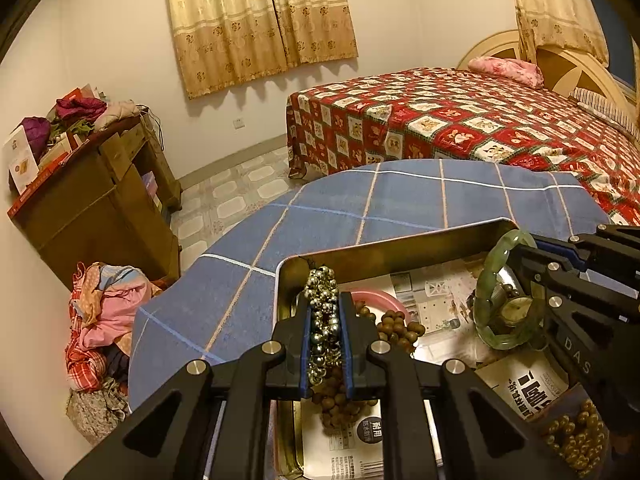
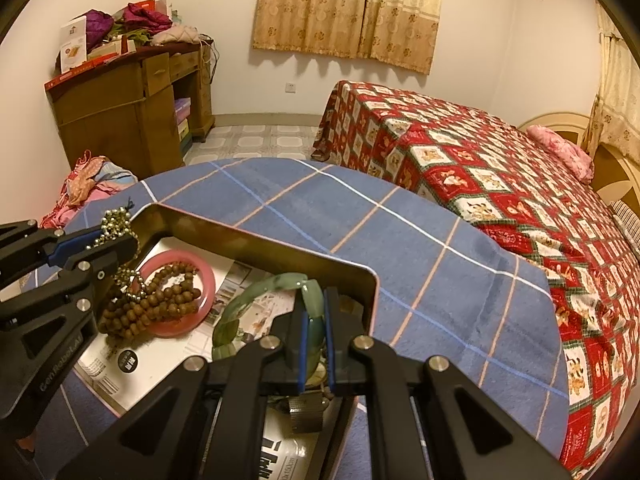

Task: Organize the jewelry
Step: 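Carry the silver chain and jade bangle into the tin while opening both tools, then withdraw both open tools from the tin toward the pearl necklace and gold beads, then grasp the pearl necklace with the left tool while the right tool grasps the gold bead strand, then lower the pearl necklace and gold bead strand into the tin and open both tools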

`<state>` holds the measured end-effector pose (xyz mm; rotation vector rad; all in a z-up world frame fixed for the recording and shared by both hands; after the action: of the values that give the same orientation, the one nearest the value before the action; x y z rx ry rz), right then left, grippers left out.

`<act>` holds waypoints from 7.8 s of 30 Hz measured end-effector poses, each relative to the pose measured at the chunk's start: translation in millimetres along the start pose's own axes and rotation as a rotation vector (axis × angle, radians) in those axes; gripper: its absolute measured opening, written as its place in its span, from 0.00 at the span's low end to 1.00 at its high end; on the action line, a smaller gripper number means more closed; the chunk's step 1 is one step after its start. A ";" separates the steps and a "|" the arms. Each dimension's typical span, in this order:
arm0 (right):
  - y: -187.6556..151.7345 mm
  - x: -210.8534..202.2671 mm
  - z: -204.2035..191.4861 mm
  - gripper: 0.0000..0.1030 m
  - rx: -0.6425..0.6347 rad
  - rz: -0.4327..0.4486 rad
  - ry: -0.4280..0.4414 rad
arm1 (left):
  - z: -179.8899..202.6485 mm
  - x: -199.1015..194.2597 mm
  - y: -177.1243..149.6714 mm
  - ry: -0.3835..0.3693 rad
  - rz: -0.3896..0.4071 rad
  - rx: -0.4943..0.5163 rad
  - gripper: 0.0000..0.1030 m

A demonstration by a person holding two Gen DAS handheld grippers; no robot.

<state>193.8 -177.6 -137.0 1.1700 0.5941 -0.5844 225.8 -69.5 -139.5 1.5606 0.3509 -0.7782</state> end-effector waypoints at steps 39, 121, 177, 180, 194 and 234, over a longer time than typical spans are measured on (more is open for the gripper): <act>-78.4 -84.2 4.4 0.65 0.104 0.050 -0.042 | -30.1 -81.9 -84.1 0.103 -0.026 -0.059 0.63; -154.8 -105.3 -20.4 0.72 0.102 -0.023 -0.049 | -7.9 -133.3 -154.0 -0.104 -0.074 -0.071 0.71; -98.6 -117.9 -8.8 0.11 0.055 0.046 0.037 | -26.0 -157.2 -88.0 -0.211 0.034 -0.125 0.05; -90.1 -126.4 -4.7 0.11 0.036 0.066 0.020 | -26.3 -158.1 -77.3 -0.203 0.049 -0.124 0.05; -30.5 -154.1 6.7 0.11 -0.034 0.182 -0.030 | -16.1 -156.2 -26.8 -0.184 0.123 -0.081 0.05; 29.0 -80.9 5.6 0.11 -0.046 0.163 -0.097 | -12.4 -72.4 23.9 -0.009 0.137 -0.071 0.05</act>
<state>157.4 -165.7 -59.9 1.1282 0.4226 -0.4829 192.1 -45.5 -74.2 1.4976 0.2591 -0.6597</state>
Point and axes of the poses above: each gripper's, at about its wrist camera, not at the fingertips, and x roughly the way its jaws point, z to its right, y to its top, the point moved 8 cm from there along x, roughly the way its jaws point, and after that the axes turned 14 degrees about -x, right-handed, at the moved point
